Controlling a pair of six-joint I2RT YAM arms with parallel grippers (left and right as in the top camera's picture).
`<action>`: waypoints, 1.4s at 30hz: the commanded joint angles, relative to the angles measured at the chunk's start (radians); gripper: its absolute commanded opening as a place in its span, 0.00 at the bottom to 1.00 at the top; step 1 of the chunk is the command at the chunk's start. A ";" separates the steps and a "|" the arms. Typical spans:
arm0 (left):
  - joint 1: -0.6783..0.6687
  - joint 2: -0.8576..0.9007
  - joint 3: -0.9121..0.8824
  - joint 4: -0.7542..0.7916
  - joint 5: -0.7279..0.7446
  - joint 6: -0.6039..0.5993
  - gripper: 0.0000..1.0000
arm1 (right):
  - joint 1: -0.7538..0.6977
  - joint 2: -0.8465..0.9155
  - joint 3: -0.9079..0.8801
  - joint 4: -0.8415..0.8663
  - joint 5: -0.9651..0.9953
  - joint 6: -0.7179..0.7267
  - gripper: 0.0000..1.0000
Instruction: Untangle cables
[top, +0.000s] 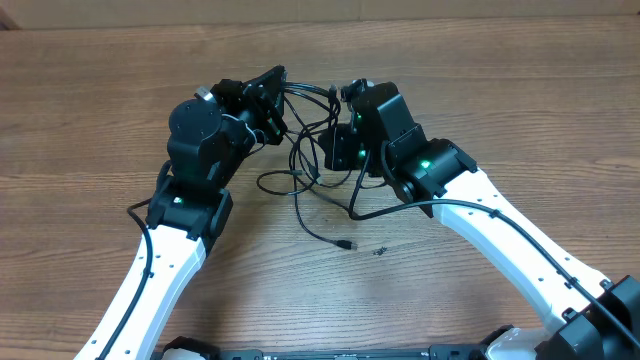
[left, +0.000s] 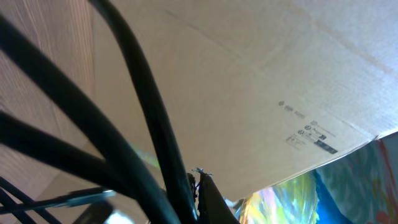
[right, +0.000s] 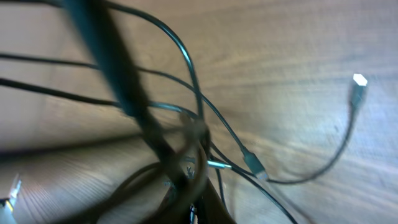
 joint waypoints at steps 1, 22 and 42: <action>-0.002 -0.006 0.010 -0.001 -0.117 -0.014 0.04 | 0.003 0.008 0.013 -0.057 0.011 0.000 0.04; -0.001 -0.006 0.010 -0.088 -0.375 -0.014 0.04 | 0.003 0.008 0.013 -0.215 0.015 0.011 0.04; -0.001 -0.006 0.010 -0.084 -0.009 0.296 0.04 | -0.080 -0.007 0.014 -0.186 0.074 0.011 0.83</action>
